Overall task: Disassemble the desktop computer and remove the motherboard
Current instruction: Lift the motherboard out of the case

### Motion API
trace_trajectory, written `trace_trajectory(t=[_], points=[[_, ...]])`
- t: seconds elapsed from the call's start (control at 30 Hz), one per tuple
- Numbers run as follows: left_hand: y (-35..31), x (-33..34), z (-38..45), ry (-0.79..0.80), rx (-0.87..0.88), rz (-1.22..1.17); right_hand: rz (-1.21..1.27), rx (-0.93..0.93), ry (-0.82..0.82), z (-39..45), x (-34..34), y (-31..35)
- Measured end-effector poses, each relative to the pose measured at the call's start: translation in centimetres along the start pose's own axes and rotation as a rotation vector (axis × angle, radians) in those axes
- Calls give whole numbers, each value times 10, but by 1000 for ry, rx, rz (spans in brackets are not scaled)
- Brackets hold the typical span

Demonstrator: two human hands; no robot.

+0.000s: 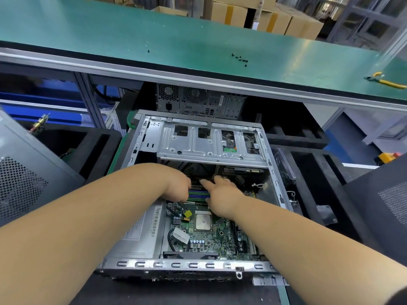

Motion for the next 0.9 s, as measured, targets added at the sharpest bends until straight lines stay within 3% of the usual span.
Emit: trace_trajectory(t=[0.3, 0.6, 0.73, 0.9], points=[[7, -11, 28, -2, -139, 122, 223, 49, -112, 8, -18, 7], [18, -9, 43, -18, -205, -73, 78, 65, -92, 9, -3, 12], [25, -13, 43, -87, -218, -227, 52, 189, -134, 7, 0, 13], [28, -12, 40, -95, -230, -286, 66, 372, -52, 8, 10, 6]])
Point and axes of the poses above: each hand's wrist, its own z-axis towards the middle knuckle, its own x-axis out of the palm, y = z × x, the point moved 6 cm from there along z, towards the middle knuckle, and after that the axes turned 8 degrees about y, right-handed, at the moved point
